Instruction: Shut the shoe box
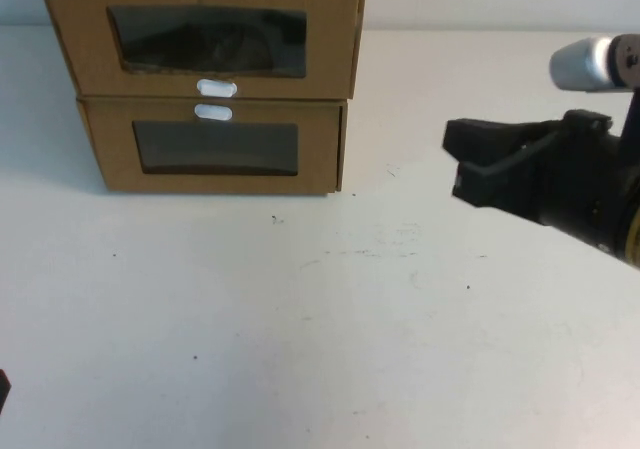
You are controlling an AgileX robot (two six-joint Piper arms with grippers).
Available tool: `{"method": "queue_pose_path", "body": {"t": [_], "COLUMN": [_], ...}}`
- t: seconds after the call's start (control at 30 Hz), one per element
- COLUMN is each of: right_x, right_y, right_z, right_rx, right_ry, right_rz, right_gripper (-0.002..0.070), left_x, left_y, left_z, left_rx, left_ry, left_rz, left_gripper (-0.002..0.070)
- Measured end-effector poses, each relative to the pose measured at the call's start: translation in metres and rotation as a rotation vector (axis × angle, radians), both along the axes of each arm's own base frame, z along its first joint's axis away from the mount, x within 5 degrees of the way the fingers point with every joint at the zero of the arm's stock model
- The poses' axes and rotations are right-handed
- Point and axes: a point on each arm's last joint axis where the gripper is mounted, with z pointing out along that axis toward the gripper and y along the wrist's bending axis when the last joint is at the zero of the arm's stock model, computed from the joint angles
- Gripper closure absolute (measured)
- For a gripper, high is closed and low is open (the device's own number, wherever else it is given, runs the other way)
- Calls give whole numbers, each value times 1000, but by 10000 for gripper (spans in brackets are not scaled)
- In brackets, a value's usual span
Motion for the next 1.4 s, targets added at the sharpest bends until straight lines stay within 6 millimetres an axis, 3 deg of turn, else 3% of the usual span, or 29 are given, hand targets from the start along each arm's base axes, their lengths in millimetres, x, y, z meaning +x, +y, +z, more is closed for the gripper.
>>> {"method": "queue_pose_path", "body": {"t": [0.13,0.23,0.4,0.53,0.7,0.9,1.4], "right_x": [-1,-19,-63,-100,-129,-146,-148], "right_y": [-29,-62,-115,-140,-148,-145,-139], "right_z": [-4,-17,-70,-107,-129,-127,-126], "right_rx": [-7,-21,-55,-44,13,48,50], "right_ry": [-21,-31,-6,-37,-152,-314,-326], "right_rz": [-135,-226,-437,-573,-616,-575,-505], "right_gripper": [687,687,687,687,687,687,687], "left_x": [0,0,0,0,0,0,0], "left_y": [0,0,0,0,0,0,0], "left_z": [0,0,0,0,0,0,0], "left_rx": [0,0,0,0,0,0,0], "left_ry": [0,0,0,0,0,3,3], "left_rz": [0,0,0,0,0,-3,-3], "left_gripper": [680,680,680,680,680,680,680]}}
